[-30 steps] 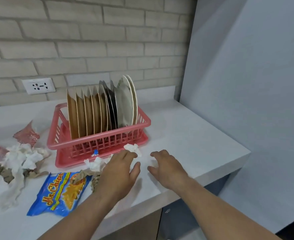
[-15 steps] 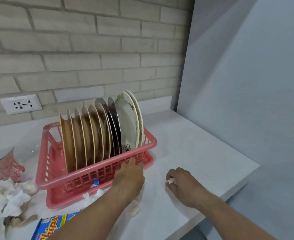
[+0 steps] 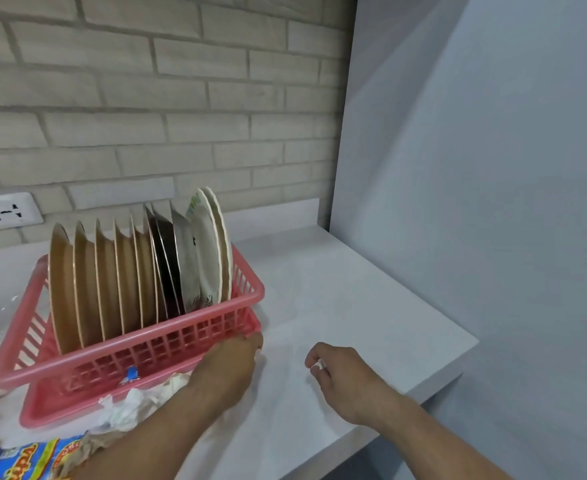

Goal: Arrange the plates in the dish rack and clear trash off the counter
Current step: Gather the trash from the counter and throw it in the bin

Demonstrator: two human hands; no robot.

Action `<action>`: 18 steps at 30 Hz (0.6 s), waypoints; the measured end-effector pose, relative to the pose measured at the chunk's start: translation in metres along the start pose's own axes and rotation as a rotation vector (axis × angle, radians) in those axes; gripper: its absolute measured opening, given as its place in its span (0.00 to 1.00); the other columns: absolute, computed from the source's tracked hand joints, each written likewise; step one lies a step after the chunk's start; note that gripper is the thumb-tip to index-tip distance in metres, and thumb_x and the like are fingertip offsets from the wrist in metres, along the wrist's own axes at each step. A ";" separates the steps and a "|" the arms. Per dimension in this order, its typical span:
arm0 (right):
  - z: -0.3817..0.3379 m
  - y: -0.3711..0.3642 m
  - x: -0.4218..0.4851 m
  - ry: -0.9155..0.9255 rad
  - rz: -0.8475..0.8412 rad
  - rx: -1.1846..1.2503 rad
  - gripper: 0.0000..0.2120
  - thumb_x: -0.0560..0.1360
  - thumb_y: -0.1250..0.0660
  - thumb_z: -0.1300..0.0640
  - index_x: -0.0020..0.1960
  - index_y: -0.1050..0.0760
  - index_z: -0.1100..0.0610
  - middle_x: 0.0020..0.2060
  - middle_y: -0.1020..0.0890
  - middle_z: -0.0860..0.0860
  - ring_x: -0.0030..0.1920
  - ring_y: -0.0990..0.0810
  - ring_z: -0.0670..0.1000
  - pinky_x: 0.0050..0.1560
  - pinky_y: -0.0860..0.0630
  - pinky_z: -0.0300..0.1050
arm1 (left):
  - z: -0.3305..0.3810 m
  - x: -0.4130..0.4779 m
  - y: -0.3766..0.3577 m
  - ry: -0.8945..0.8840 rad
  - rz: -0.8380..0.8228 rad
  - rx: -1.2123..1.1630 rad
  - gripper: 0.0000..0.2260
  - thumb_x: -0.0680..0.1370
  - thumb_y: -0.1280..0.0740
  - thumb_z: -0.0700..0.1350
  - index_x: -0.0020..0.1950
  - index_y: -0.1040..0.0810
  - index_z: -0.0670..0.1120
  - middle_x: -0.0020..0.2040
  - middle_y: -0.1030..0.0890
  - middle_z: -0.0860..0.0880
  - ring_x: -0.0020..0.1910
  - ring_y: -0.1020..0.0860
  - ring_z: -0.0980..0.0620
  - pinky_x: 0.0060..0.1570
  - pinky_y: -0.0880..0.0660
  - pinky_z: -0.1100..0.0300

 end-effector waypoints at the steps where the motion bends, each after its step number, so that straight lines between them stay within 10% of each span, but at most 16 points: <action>1: 0.002 0.001 -0.001 0.008 -0.004 0.005 0.11 0.83 0.46 0.58 0.60 0.28 0.49 0.49 0.26 0.44 0.40 0.27 0.38 0.37 0.32 0.28 | 0.006 -0.002 0.010 -0.020 0.060 0.024 0.13 0.78 0.43 0.37 0.53 0.24 0.51 0.51 0.21 0.51 0.49 0.22 0.51 0.50 0.26 0.58; 11: -0.030 -0.038 -0.005 0.163 -0.065 0.086 0.13 0.80 0.40 0.43 0.41 0.28 0.49 0.42 0.24 0.44 0.42 0.25 0.44 0.41 0.29 0.38 | -0.020 -0.077 0.061 0.260 0.357 -0.344 0.14 0.78 0.38 0.47 0.33 0.28 0.44 0.28 0.26 0.51 0.28 0.29 0.54 0.28 0.35 0.58; 18: -0.069 -0.067 -0.008 0.216 -0.148 -0.100 0.18 0.75 0.37 0.36 0.55 0.29 0.47 0.50 0.22 0.48 0.48 0.23 0.50 0.51 0.23 0.48 | -0.052 -0.112 0.067 0.328 0.447 -0.249 0.20 0.80 0.40 0.52 0.33 0.27 0.42 0.28 0.24 0.45 0.31 0.26 0.46 0.33 0.30 0.53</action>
Point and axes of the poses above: each hand's wrist, its own x-axis towards the middle knuckle, its own y-axis out of the back of the hand, z = x × y, the point moved 3 cm from there along x, towards the middle knuckle
